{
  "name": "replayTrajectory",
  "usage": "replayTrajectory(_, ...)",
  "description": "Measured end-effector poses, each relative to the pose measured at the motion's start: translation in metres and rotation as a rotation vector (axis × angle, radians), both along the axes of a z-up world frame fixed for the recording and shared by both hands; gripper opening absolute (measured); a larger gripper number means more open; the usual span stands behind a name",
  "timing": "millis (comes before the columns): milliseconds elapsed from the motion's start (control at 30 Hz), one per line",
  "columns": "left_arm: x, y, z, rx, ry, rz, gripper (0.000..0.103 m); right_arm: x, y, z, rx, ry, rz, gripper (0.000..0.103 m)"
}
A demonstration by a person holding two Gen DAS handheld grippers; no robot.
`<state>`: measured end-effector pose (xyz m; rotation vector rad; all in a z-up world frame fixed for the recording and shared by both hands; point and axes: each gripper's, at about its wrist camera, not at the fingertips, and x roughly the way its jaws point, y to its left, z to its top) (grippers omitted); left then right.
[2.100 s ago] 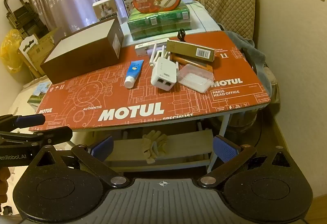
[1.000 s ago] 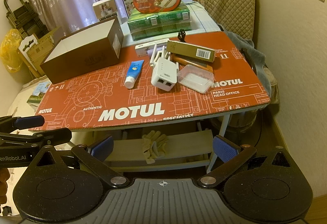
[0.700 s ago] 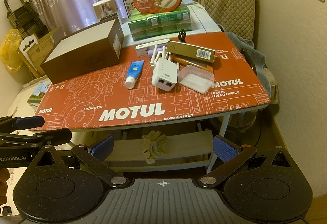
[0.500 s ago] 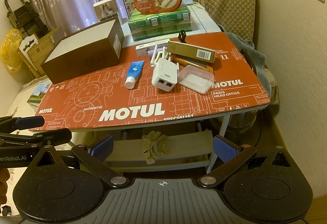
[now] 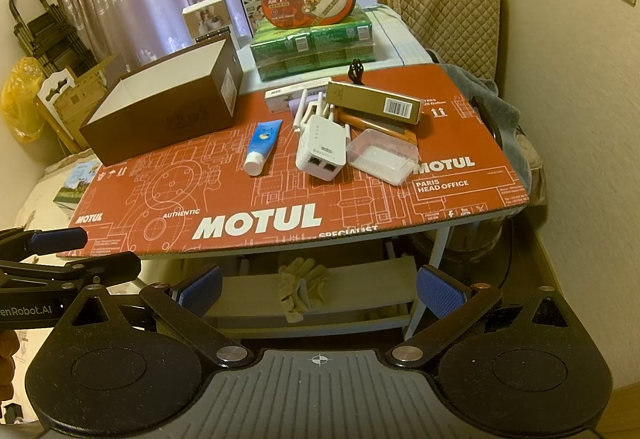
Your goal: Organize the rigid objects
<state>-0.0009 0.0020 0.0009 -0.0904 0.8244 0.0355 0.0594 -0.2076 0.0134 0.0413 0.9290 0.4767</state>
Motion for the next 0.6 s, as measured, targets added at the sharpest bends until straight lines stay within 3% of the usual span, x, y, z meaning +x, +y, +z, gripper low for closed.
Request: replayTrajectory(600,0.0005,-0.0024,0.0026,0.008,-0.002,0.009,0.087,0.0046,-0.0054,0.0040,0.010,-0.007,0.006,0.101)
